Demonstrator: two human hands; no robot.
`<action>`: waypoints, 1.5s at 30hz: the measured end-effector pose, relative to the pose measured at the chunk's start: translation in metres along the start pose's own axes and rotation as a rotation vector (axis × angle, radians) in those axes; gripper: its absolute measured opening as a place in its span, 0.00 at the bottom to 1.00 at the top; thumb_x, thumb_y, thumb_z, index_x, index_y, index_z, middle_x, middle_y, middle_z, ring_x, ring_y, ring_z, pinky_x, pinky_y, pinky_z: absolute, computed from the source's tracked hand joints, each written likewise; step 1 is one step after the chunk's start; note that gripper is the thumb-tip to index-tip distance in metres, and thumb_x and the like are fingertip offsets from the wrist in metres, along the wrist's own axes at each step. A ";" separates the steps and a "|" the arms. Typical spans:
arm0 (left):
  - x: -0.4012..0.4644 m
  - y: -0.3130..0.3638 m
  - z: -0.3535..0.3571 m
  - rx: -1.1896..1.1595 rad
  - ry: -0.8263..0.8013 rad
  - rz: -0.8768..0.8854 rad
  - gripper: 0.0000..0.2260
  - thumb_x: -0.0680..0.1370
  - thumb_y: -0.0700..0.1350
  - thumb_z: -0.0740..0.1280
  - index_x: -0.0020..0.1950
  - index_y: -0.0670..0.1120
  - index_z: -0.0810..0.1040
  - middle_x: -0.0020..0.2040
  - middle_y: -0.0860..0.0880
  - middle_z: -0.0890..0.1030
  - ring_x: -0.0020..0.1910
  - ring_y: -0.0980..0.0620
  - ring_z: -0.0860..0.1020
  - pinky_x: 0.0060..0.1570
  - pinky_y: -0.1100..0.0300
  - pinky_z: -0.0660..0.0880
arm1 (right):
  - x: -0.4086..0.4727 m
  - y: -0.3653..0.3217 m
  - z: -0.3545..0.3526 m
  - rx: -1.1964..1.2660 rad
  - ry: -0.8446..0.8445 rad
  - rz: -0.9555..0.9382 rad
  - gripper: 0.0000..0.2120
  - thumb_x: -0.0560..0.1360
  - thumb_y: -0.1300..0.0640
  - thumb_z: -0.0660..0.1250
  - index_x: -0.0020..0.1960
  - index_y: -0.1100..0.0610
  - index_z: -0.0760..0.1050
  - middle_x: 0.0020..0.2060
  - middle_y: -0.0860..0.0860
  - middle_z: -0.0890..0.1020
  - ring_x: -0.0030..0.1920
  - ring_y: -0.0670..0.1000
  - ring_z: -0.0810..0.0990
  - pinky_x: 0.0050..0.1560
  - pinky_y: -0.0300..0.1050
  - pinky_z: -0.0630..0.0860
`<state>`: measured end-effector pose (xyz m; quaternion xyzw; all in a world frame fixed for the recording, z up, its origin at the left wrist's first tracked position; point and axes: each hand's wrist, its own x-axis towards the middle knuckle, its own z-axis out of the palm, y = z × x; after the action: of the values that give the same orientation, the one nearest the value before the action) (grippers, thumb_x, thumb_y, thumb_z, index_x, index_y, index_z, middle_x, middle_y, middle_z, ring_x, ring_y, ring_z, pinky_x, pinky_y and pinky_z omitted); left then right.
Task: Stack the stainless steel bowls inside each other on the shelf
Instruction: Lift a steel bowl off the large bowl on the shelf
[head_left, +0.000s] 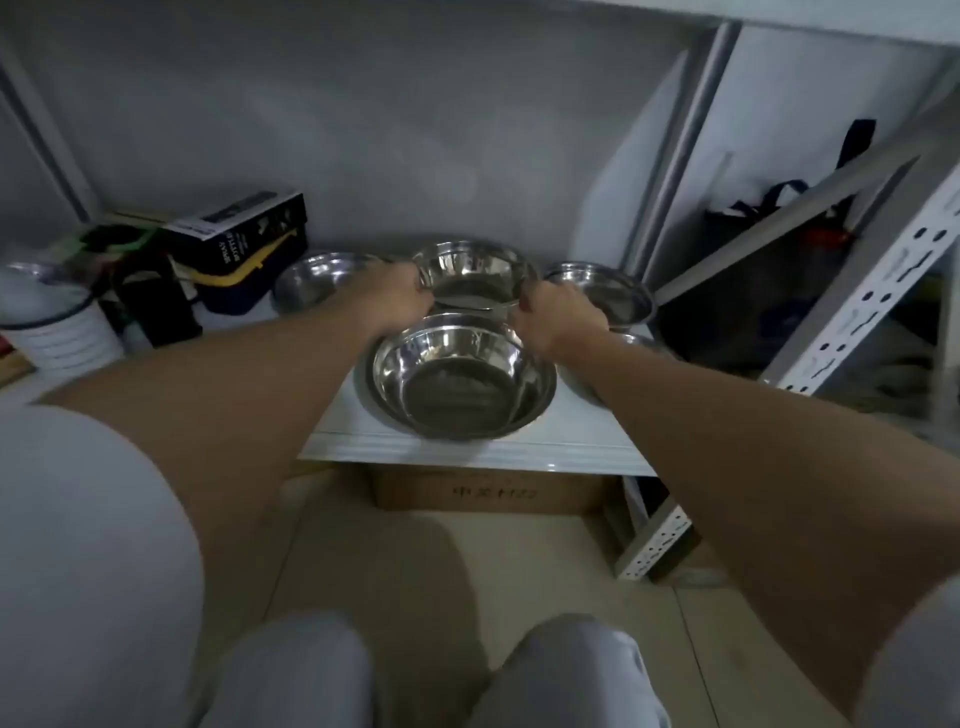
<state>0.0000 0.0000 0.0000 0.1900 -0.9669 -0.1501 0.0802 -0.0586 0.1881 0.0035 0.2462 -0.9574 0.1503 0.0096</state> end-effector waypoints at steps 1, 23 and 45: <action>0.008 -0.001 0.001 0.000 -0.015 -0.016 0.14 0.75 0.52 0.60 0.52 0.46 0.76 0.57 0.39 0.79 0.55 0.39 0.77 0.55 0.50 0.74 | 0.008 0.002 0.000 0.000 -0.017 0.001 0.17 0.76 0.50 0.57 0.57 0.57 0.76 0.52 0.57 0.80 0.51 0.59 0.79 0.47 0.49 0.74; 0.198 -0.015 0.128 -0.776 -0.048 -0.564 0.21 0.76 0.34 0.63 0.70 0.40 0.69 0.65 0.39 0.75 0.55 0.37 0.80 0.48 0.48 0.81 | 0.171 0.045 0.072 -0.098 -0.032 0.003 0.17 0.77 0.48 0.56 0.59 0.55 0.75 0.51 0.58 0.81 0.50 0.60 0.79 0.44 0.48 0.70; 0.037 -0.035 0.057 -0.746 -0.160 -0.503 0.29 0.73 0.37 0.68 0.71 0.39 0.59 0.45 0.40 0.79 0.31 0.45 0.80 0.21 0.57 0.78 | 0.035 0.026 0.045 0.251 -0.010 0.323 0.37 0.73 0.61 0.65 0.75 0.65 0.49 0.71 0.66 0.60 0.69 0.65 0.66 0.67 0.53 0.66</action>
<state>-0.0336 -0.0307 -0.0614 0.3647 -0.7738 -0.5171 0.0294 -0.0991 0.1799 -0.0433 0.0896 -0.9583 0.2669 -0.0500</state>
